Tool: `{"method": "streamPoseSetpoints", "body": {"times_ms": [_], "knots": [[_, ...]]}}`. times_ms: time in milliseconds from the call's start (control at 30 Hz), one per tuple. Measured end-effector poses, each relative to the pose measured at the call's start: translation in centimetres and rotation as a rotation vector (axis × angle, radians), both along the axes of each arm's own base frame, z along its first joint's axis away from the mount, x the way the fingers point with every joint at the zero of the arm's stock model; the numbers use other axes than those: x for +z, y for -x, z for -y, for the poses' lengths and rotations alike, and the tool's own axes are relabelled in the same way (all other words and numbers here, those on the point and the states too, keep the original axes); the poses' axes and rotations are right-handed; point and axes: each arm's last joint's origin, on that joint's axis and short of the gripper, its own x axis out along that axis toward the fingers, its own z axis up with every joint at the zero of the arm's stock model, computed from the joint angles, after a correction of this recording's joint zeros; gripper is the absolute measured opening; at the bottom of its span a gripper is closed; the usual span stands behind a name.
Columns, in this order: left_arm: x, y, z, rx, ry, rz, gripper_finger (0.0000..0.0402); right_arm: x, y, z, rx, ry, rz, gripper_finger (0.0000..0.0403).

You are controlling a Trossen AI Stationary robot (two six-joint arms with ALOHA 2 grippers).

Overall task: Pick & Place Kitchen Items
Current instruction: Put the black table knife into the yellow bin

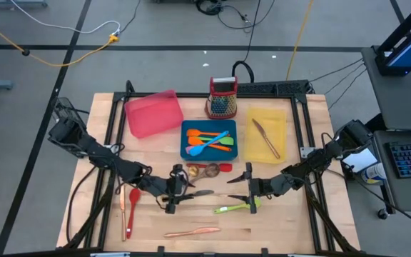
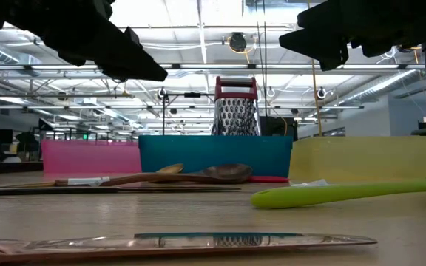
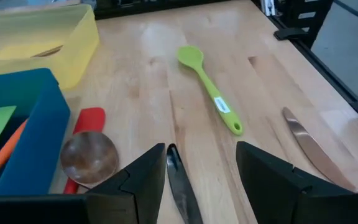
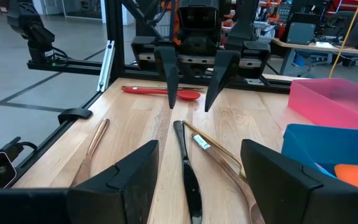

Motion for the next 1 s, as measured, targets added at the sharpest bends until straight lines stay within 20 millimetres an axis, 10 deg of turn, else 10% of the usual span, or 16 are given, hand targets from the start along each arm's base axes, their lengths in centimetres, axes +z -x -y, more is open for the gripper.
{"method": "streamPoseSetpoints", "body": {"times_ms": [1000], "knots": [[0.15, -0.05, 0.05, -0.011, -0.009, 0.017, 0.0202, 0.00, 0.00, -0.01, 0.002, -0.008, 0.000, 0.0222]]}}
